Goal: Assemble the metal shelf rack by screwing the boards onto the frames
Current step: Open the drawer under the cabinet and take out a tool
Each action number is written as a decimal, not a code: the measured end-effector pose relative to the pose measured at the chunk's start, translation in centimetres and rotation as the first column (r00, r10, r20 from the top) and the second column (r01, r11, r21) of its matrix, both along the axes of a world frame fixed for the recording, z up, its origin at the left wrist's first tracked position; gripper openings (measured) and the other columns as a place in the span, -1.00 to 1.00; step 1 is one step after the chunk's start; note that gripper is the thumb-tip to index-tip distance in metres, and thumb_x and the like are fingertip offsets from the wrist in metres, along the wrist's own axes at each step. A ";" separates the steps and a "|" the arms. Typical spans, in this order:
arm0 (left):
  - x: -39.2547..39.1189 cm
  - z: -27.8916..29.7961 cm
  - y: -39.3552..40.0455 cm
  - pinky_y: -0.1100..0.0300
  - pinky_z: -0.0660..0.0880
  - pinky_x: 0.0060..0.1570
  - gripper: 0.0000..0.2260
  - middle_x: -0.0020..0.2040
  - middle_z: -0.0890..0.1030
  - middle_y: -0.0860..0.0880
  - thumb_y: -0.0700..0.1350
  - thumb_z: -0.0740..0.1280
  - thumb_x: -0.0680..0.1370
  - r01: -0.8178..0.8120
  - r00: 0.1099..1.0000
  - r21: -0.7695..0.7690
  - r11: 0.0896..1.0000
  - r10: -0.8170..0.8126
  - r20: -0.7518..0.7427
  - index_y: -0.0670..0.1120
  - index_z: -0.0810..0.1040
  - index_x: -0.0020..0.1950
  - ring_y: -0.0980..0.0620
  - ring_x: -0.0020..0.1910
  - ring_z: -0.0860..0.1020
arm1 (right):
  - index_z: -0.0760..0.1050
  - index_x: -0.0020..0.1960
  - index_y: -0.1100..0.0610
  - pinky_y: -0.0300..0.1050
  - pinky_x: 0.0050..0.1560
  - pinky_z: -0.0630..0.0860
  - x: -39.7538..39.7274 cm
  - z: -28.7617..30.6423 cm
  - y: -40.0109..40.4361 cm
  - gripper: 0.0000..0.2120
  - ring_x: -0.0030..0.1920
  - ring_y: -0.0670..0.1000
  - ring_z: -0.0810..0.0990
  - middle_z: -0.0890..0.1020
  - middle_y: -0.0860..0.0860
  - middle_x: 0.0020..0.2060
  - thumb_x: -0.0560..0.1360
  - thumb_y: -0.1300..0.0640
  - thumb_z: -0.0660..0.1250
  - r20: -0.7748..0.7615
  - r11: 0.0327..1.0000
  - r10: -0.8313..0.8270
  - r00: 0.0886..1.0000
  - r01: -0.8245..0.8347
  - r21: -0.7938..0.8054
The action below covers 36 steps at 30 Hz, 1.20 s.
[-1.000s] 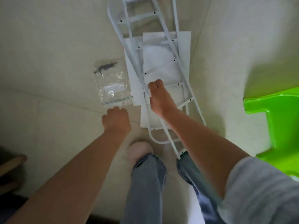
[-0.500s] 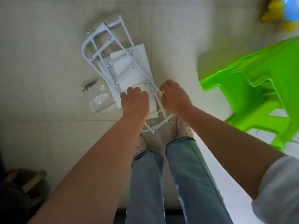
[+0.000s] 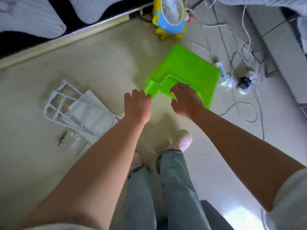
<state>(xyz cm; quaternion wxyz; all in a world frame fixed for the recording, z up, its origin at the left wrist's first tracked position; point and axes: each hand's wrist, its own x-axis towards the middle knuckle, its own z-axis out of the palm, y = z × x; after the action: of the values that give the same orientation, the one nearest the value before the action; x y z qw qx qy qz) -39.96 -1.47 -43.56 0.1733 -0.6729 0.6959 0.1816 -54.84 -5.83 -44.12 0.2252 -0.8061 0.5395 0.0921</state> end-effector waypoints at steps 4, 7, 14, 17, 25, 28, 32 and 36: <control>-8.2 3.3 -2.5 0.02 0.33 0.12 -0.73 0.17 0.49 -0.10 -0.25 0.17 0.53 0.168 0.986 -0.048 0.985 -0.169 -0.007 -0.14 0.45 0.21 -0.15 0.22 0.39 | 0.46 0.21 0.28 0.01 0.18 0.39 -9.7 4.2 -1.2 -0.66 0.21 0.19 0.42 0.48 0.21 0.18 0.45 0.30 0.24 0.057 0.974 -0.214 0.975 0.217 -0.066; -14.8 5.0 -4.5 0.03 0.34 0.11 -0.73 0.16 0.49 -0.11 -0.25 0.15 0.53 0.269 0.963 -0.056 0.962 -0.269 -0.003 -0.14 0.45 0.20 -0.15 0.22 0.39 | 0.48 0.19 0.29 0.03 0.13 0.39 -17.6 5.8 -2.5 -0.68 0.17 0.23 0.45 0.50 0.23 0.14 0.44 0.31 0.25 0.061 0.950 -0.292 0.954 0.297 -0.092; -30.9 6.3 -9.2 0.04 0.33 0.13 -0.74 0.17 0.48 -0.09 -0.23 0.15 0.54 0.427 0.904 -0.050 0.903 -0.425 0.033 -0.12 0.45 0.21 -0.13 0.22 0.39 | 0.46 0.21 0.23 -0.05 0.15 0.38 -35.5 8.5 -3.9 -0.70 0.21 0.15 0.41 0.49 0.14 0.20 0.48 0.28 0.21 0.048 0.851 -0.505 0.862 0.507 -0.139; -37.4 6.1 -10.2 0.05 0.33 0.11 -0.75 0.17 0.47 -0.08 -0.22 0.17 0.53 0.482 0.876 -0.025 0.876 -0.482 0.014 -0.11 0.43 0.20 -0.11 0.22 0.38 | 0.46 0.21 0.22 -0.11 0.16 0.36 -42.3 8.7 -3.8 -0.67 0.23 0.13 0.39 0.48 0.12 0.21 0.45 0.29 0.22 0.016 0.822 -0.561 0.828 0.559 -0.104; -47.5 6.1 -17.5 0.06 0.35 0.08 -0.73 0.19 0.46 -0.09 -0.17 0.18 0.55 0.503 0.861 -0.102 0.858 -0.507 -0.024 -0.12 0.39 0.25 -0.11 0.22 0.38 | 0.46 0.21 0.22 -0.09 0.19 0.35 -52.2 8.1 -8.6 -0.69 0.25 0.13 0.38 0.47 0.13 0.21 0.46 0.27 0.23 0.017 0.705 -0.705 0.709 0.703 -0.098; -48.8 5.0 -21.9 0.05 0.35 0.07 -0.70 0.21 0.46 -0.09 -0.17 0.16 0.56 0.502 0.863 -0.102 0.859 -0.505 -0.013 -0.11 0.38 0.29 -0.12 0.23 0.38 | 0.46 0.20 0.20 -0.08 0.20 0.35 -54.1 6.8 -11.4 -0.69 0.24 0.13 0.39 0.47 0.12 0.21 0.46 0.27 0.21 -0.021 0.673 -0.739 0.673 0.736 -0.078; -51.7 3.0 -29.3 0.02 0.35 0.07 -0.75 0.19 0.47 -0.12 -0.19 0.18 0.55 0.500 0.863 -0.168 0.849 -0.504 0.022 -0.14 0.42 0.22 -0.14 0.22 0.38 | 0.44 0.22 0.22 -0.04 0.20 0.36 -57.1 5.0 -16.1 -0.69 0.24 0.15 0.39 0.47 0.14 0.22 0.48 0.28 0.19 -0.030 0.588 -0.808 0.589 0.803 -0.098; -55.6 0.6 -33.5 0.02 0.35 0.07 -0.73 0.20 0.46 -0.12 -0.20 0.17 0.55 0.533 0.843 -0.153 0.832 -0.538 0.014 -0.14 0.40 0.26 -0.14 0.23 0.36 | 0.42 0.23 0.22 -0.03 0.18 0.37 -59.5 1.8 -19.3 -0.68 0.24 0.15 0.38 0.47 0.15 0.21 0.48 0.27 0.18 -0.049 0.527 -0.850 0.525 0.846 -0.079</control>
<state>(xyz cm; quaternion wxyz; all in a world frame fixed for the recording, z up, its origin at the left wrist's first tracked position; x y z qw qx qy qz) -95.59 -34.95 -42.99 0.1554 -0.4596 0.8705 0.0826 -114.39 -25.11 -42.30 0.2009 -0.4429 0.8737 -0.0084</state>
